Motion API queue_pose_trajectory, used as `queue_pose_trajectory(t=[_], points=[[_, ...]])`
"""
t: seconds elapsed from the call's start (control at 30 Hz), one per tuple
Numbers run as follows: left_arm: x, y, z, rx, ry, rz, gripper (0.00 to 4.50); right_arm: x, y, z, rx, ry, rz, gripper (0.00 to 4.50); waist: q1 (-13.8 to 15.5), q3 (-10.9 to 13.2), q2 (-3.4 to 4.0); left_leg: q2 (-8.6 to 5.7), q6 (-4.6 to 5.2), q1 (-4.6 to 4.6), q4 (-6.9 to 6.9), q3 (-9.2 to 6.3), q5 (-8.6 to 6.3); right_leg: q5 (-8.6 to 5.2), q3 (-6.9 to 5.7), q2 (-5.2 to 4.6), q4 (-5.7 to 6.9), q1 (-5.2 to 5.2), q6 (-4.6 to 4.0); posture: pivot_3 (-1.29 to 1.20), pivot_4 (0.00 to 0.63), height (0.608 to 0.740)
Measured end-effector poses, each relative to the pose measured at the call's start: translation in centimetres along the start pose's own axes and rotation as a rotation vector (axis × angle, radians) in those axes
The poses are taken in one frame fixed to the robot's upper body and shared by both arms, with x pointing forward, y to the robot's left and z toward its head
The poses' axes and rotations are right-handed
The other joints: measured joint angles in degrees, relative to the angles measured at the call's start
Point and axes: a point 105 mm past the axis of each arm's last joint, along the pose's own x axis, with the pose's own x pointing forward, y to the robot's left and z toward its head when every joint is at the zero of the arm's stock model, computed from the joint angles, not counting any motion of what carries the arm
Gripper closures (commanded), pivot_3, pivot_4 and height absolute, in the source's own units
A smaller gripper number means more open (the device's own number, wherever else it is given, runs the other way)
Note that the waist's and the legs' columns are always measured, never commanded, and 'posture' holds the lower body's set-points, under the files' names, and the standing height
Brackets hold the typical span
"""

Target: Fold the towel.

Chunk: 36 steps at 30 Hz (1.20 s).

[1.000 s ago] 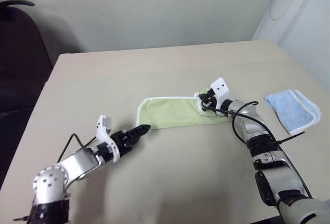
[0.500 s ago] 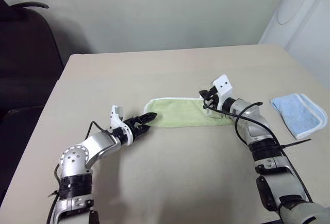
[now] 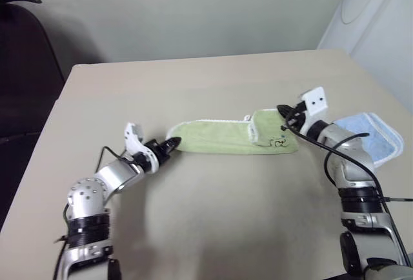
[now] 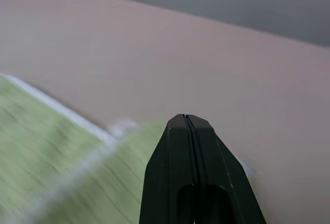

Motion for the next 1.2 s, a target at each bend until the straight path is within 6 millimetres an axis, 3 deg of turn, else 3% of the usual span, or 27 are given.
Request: queue_pose_trajectory(t=[0.1,0.2,0.37,0.43,0.6,0.67,0.77,0.87,0.97,1.1,1.2], points=[[-0.4,-3.2,2.7,0.138,-0.052,-0.102,4.47,-0.7,-1.1,-0.4,0.007,0.014,-0.048,4.50,-0.20,0.01,0.00,-0.06,0.04,-0.05,-0.01,0.03,-0.03,-0.05,0.06,-0.06,-0.04,-0.05,0.10,0.00,0.150,0.735],[0.6,-7.4,2.9,0.305,-0.017,-0.234,4.47,-0.7,-1.6,-0.6,0.014,0.018,-0.076,4.50,-0.11,0.02,-0.02,-0.03,0.19,-0.14,0.07,-0.01,-0.14,-0.08,0.06,-0.14,-0.08,-0.06,0.30,0.00,0.150,0.735],[4.3,-13.2,-1.2,0.592,0.191,-0.421,4.47,-0.8,-3.0,-1.2,0.038,0.025,-0.151,4.50,0.06,0.03,-0.03,0.11,0.44,-0.33,0.23,0.01,-0.29,0.23,0.11,-0.32,-0.24,-0.09,1.10,0.00,0.150,0.735],[6.9,-15.2,-3.9,0.692,0.299,-0.476,4.47,-0.7,-3.4,-0.9,0.039,0.011,-0.179,4.50,0.25,0.03,-0.03,0.11,0.49,-0.49,0.30,0.01,-0.31,0.28,0.13,-0.41,-0.30,-0.17,1.20,0.00,0.150,0.735],[11.0,-19.3,-10.2,0.851,0.460,-0.614,4.47,-1.1,-4.8,-0.6,0.057,-0.026,-0.288,4.50,0.07,0.03,-0.02,0.15,0.73,-0.86,0.35,0.05,-0.45,0.31,0.16,-0.50,-0.33,-0.48,1.52,0.00,0.150,0.735],[12.1,-20.0,-11.9,0.884,0.498,-0.636,4.47,-1.7,-5.6,-0.8,0.068,-0.030,-0.344,4.50,0.10,0.06,0.01,0.16,0.76,-1.04,0.31,0.07,-0.47,0.30,0.18,-0.53,-0.30,-0.70,1.58,0.00,0.150,0.735],[13.3,-19.4,-13.9,0.916,0.558,-0.623,3.73,-2.7,-6.1,-1.6,0.084,-0.023,-0.407,4.50,0.03,0.08,0.06,0.19,0.77,-1.10,0.31,0.11,-0.44,0.34,0.23,-0.54,-0.23,-0.80,1.66,0.00,0.150,0.735],[14.1,-17.8,-15.1,0.932,0.615,-0.580,2.67,-3.8,-6.5,-2.0,0.086,-0.025,-0.455,4.50,-0.03,0.09,0.07,0.18,0.82,-1.11,0.36,0.16,-0.42,0.37,0.26,-0.56,-0.23,-0.81,1.74,0.00,0.150,0.735],[13.8,-18.3,-14.9,0.877,0.617,-0.629,1.60,-4.5,-6.6,-2.1,0.089,-0.023,-0.474,4.50,-0.05,0.09,0.07,0.15,0.84,-1.11,0.40,0.21,-0.41,0.39,0.27,-0.58,-0.23,-0.79,1.79,0.00,0.150,0.735],[13.0,-19.2,-12.6,0.794,0.535,-0.683,1.60,-4.7,-6.2,-1.9,0.097,-0.022,-0.458,4.50,-0.11,0.08,0.08,0.15,0.87,-1.09,0.42,0.27,-0.39,0.39,0.26,-0.58,-0.22,-0.79,1.80,0.00,0.150,0.735],[13.1,-17.8,-9.8,0.822,0.392,-0.620,2.26,-4.3,-4.9,-0.4,0.096,-0.053,-0.365,4.50,-0.34,0.05,0.14,0.15,0.88,-1.02,0.41,0.36,-0.38,0.38,0.22,-0.56,-0.20,-0.79,1.82,0.00,0.150,0.735]])
